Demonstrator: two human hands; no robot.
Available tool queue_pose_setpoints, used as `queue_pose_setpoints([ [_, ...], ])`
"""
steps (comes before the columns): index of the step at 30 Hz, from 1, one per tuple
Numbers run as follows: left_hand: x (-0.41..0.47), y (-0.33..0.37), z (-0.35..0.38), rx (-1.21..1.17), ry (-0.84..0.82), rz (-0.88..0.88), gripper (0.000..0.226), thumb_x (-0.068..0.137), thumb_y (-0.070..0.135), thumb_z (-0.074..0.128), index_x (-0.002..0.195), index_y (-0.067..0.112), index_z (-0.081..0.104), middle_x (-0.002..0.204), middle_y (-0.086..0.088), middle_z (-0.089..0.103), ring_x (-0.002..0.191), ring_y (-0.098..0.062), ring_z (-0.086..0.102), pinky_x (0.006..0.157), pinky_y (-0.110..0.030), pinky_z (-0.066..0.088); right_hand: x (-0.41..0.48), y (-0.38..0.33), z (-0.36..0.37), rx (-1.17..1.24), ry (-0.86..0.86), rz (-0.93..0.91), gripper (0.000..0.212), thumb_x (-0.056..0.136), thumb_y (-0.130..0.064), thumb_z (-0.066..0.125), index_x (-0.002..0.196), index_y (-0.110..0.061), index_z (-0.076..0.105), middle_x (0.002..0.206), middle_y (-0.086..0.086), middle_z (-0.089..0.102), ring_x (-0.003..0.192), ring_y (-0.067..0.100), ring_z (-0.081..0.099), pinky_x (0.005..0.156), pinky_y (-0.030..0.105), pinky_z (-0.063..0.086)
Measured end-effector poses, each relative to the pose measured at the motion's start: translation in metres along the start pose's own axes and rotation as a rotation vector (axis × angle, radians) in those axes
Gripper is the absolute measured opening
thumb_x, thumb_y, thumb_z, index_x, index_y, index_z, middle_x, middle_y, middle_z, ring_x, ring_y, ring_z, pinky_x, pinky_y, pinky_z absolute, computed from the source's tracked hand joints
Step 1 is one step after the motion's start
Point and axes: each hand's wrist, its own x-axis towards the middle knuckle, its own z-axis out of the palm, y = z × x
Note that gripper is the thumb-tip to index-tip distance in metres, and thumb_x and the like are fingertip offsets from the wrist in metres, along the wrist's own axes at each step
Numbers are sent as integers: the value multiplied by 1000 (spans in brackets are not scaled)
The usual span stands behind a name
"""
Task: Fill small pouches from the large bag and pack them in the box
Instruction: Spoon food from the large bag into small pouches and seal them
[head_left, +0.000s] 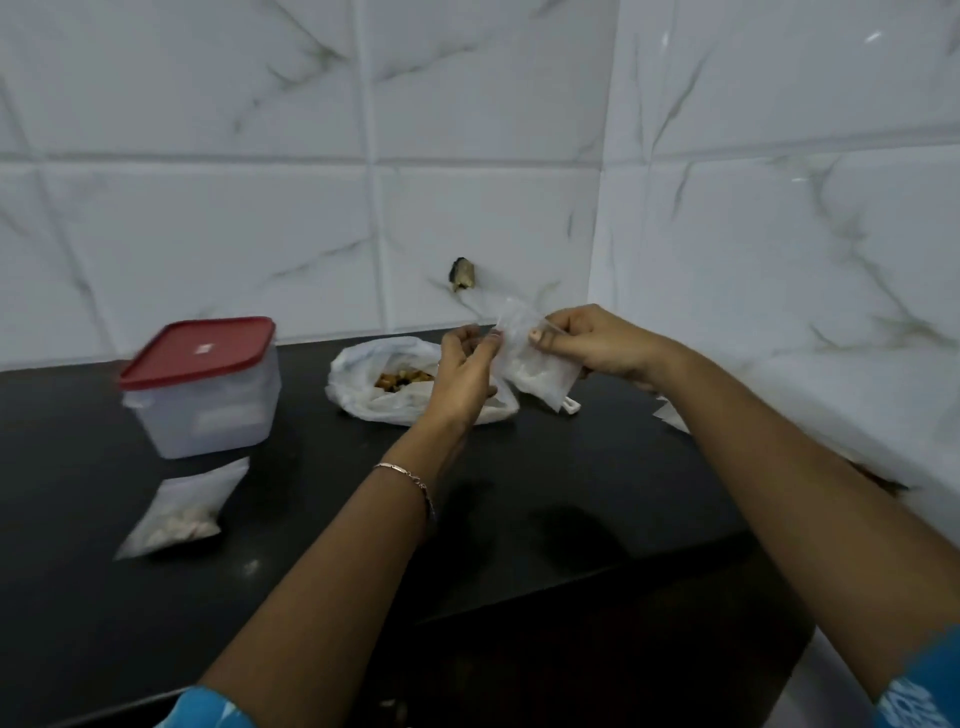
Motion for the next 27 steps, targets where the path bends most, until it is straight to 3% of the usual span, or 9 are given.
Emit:
queue_pose_setpoints([
  [3,2,8,-40,22,-35,-115,30,103,40,36,112,21,57,118,-3,63,105,-17,62,89,-41,55,15,-14,32,61,-111,-25,32,97,-25,57,108,5,63,96,14,66,87,21,59,79,36,44],
  [6,0,11,-81,-10,-36,-139,33,102,41,39,108,20,63,115,-4,66,106,-19,63,75,-34,56,29,-22,64,82,-158,-24,29,96,-23,58,99,6,63,91,13,63,85,22,54,77,36,39],
  [9,-4,9,-115,-11,-78,-139,32,100,36,46,116,13,63,109,-7,67,94,-18,62,63,-27,51,38,-26,95,156,-87,-19,28,91,-28,63,96,0,65,83,7,61,80,20,53,74,35,39],
  [14,-6,17,-149,-21,-70,-158,28,98,30,49,107,9,65,92,-9,64,79,-18,61,63,-28,49,48,-30,139,320,12,-50,22,91,-22,66,99,-2,69,87,1,70,80,7,64,74,23,49],
  [20,-9,17,-172,-70,-96,-198,22,94,35,55,91,18,69,84,-3,66,74,-15,62,63,-27,49,60,-30,170,464,83,-93,7,88,-15,68,91,-8,69,84,1,71,79,10,65,74,24,50],
  [23,-7,17,-175,-30,-128,-202,19,94,30,56,97,13,66,85,-4,66,68,-13,64,57,-24,50,61,-26,181,487,109,-117,4,90,-13,65,87,-13,68,82,-2,70,78,7,64,74,23,50],
  [27,-6,18,-175,-7,-146,-190,14,93,21,57,98,9,62,87,-8,65,66,-16,66,54,-23,51,61,-26,187,436,181,-166,6,89,-13,66,94,-12,68,94,5,73,91,15,68,82,29,54],
])
